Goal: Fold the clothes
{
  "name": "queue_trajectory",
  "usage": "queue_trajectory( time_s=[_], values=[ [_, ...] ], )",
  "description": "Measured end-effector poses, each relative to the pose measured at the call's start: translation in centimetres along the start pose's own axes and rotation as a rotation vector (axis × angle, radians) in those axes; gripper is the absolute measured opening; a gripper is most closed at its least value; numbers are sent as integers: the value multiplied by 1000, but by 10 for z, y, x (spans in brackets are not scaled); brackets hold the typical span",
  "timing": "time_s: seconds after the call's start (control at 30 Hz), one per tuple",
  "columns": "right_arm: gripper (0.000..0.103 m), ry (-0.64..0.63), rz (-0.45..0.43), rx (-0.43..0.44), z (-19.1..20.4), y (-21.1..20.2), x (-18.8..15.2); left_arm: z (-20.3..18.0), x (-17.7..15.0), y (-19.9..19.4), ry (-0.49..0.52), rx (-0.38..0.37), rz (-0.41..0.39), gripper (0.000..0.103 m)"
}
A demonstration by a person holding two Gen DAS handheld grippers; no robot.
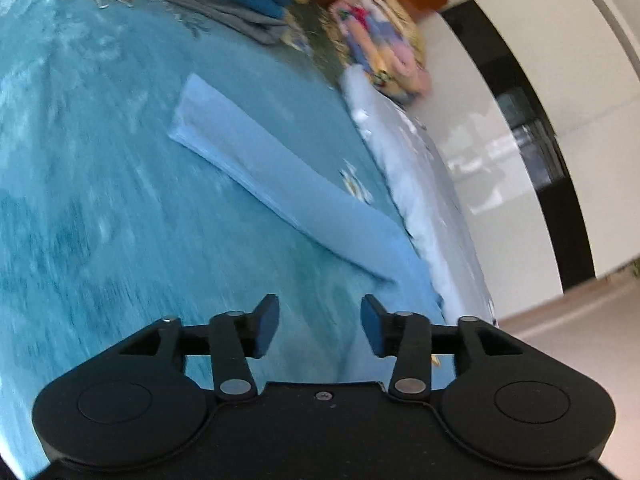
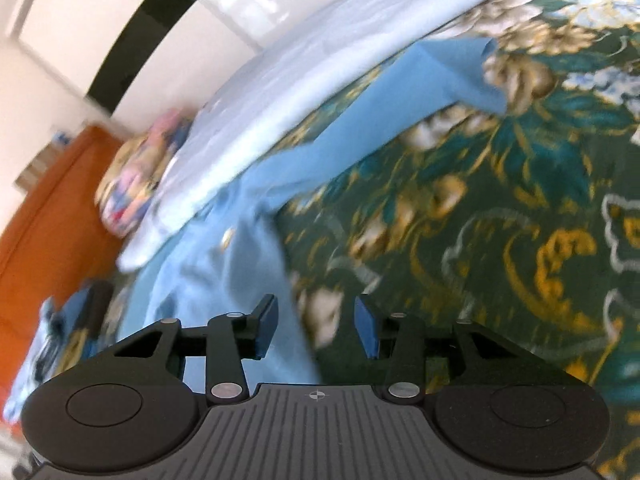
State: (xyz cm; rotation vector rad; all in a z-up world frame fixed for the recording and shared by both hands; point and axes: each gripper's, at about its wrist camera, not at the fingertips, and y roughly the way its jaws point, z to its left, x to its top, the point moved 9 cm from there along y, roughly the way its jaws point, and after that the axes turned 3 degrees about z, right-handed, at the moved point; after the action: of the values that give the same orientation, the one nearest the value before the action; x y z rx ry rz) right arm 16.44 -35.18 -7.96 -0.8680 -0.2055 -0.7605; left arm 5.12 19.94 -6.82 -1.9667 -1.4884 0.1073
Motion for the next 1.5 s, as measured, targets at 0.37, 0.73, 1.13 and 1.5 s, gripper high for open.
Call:
queue_trajectory(
  time_s=[0.37,0.73,1.13,1.5],
  values=[
    [41,346,-264,-174,-97,-2,115,27,9,21,-74,16,29,53],
    [41,473,-260,-101,-118,29,154,22,-3,26,-50,18,64,58],
    [4,103,-441,-226,-49,-19,211,19,-8,25,-32,17,77,60],
    [6,-51,-374,-464,-59,-2,167,8,21,40,-66,-3,20,63]
  ],
)
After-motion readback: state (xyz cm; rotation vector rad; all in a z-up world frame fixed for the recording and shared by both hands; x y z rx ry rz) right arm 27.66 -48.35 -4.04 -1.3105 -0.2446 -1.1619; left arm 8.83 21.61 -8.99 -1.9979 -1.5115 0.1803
